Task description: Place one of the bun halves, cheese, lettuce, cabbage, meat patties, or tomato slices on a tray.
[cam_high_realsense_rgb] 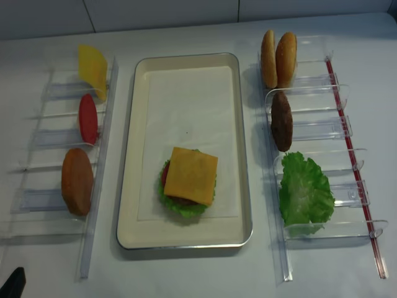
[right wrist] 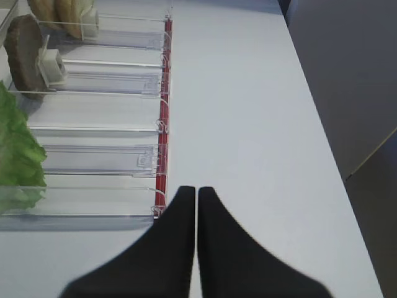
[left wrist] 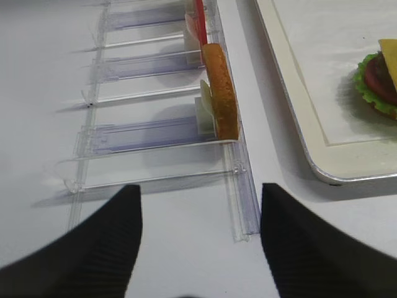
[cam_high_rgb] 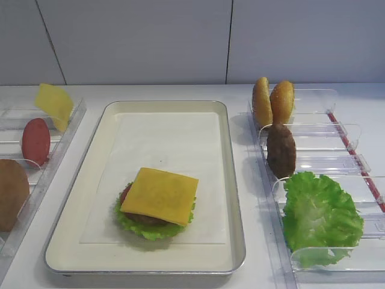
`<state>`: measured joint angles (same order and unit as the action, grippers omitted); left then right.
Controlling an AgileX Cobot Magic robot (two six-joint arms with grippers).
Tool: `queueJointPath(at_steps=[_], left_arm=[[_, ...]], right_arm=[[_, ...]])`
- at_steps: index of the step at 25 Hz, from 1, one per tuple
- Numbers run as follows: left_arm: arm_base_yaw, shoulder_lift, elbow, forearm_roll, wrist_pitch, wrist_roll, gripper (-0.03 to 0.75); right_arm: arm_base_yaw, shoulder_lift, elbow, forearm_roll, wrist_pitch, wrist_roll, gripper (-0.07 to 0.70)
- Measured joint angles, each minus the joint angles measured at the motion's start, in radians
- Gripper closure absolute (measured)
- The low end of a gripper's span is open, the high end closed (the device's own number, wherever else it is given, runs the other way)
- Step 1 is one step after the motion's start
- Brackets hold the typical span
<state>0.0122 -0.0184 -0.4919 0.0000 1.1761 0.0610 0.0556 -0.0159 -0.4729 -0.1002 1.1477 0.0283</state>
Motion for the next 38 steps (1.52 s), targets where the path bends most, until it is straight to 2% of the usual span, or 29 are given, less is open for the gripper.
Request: queueJointPath(at_steps=[38], left_arm=[[0.000,0.000,0.000,-0.005,0.002,-0.027,0.333]], right_arm=[[0.000,0.000,0.000,0.000,0.000,0.000,0.218]])
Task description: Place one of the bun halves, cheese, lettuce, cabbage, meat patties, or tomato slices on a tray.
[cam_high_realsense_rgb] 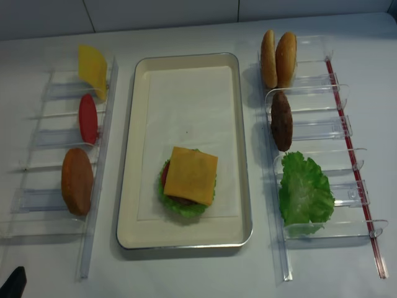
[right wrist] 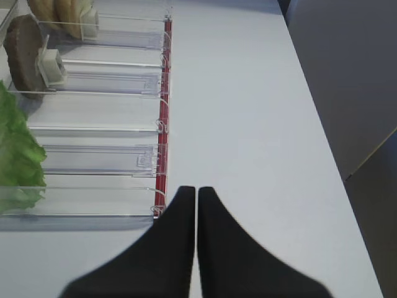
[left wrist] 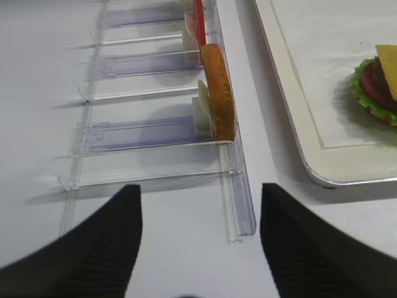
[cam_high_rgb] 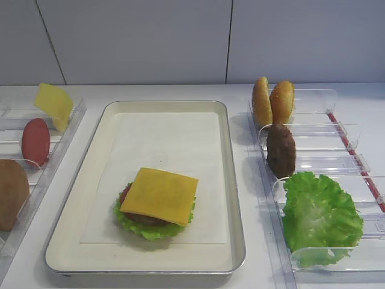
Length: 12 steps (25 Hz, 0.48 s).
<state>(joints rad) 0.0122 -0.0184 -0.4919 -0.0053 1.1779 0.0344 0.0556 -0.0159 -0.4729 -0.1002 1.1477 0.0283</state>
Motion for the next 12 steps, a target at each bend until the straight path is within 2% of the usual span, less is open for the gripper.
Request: queueJointPath(at_steps=[12], left_arm=[[0.000,0.000,0.000,0.000,0.000,0.000,0.333]], right_arm=[[0.000,0.000,0.000,0.000,0.000,0.000,0.218]])
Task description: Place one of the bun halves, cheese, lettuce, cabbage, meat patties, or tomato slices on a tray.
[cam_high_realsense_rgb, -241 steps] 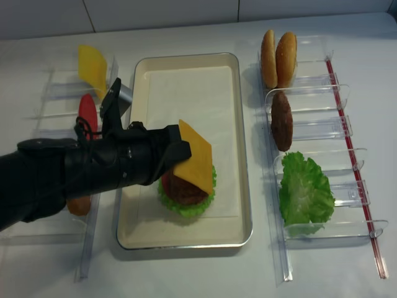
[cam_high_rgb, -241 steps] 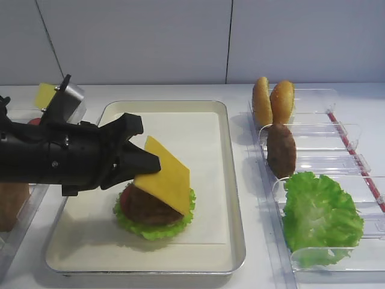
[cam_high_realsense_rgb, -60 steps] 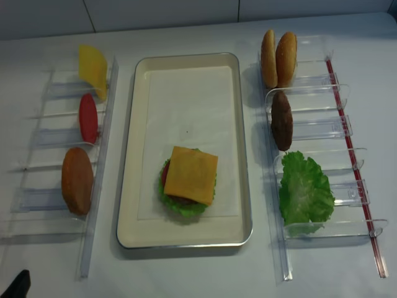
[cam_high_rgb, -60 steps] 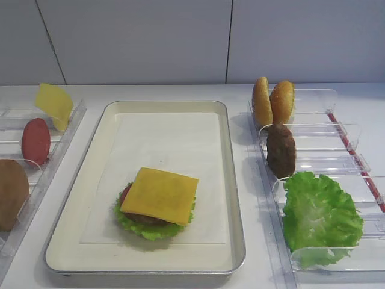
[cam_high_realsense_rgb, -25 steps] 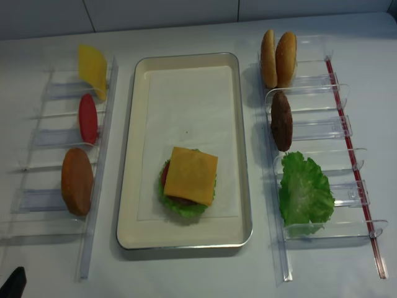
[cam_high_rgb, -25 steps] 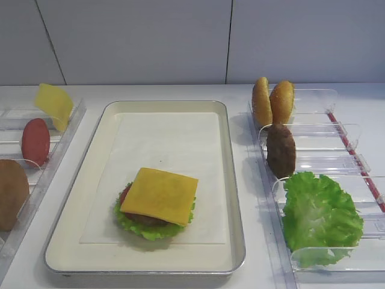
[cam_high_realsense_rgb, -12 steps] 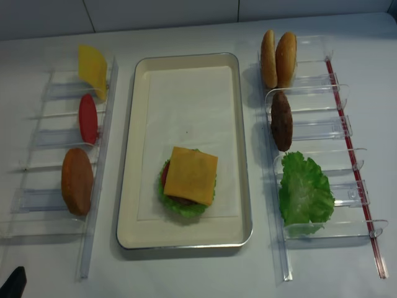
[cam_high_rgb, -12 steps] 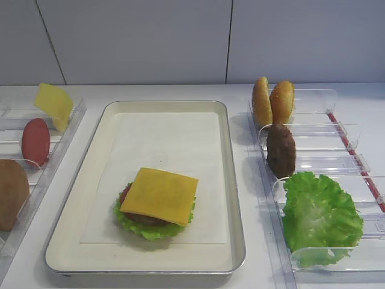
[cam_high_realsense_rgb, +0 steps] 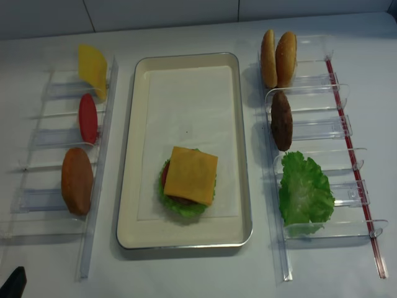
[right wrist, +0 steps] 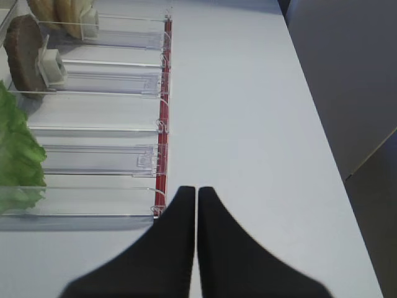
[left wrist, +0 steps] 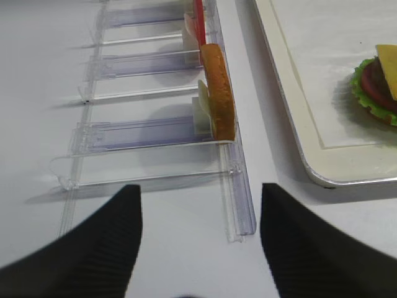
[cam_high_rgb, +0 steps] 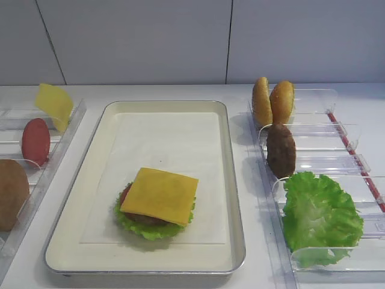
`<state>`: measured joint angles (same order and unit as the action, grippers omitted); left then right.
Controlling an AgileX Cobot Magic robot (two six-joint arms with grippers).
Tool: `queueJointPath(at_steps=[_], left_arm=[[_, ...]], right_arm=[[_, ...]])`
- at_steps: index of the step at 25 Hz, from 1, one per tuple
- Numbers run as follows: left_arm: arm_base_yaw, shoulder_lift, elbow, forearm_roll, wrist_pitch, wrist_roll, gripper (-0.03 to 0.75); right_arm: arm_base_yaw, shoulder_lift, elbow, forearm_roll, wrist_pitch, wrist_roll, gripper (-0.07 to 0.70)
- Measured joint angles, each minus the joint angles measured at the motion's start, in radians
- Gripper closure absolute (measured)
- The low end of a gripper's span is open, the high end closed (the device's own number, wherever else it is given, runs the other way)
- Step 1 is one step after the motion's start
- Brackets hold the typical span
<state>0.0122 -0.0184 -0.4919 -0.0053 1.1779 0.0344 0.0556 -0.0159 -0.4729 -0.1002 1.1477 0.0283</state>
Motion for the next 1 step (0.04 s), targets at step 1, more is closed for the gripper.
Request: queueJointPath(at_steps=[1], left_arm=[[0.000,0.000,0.000,0.000,0.000,0.000,0.333]], right_arm=[[0.000,0.000,0.000,0.000,0.000,0.000,0.218]])
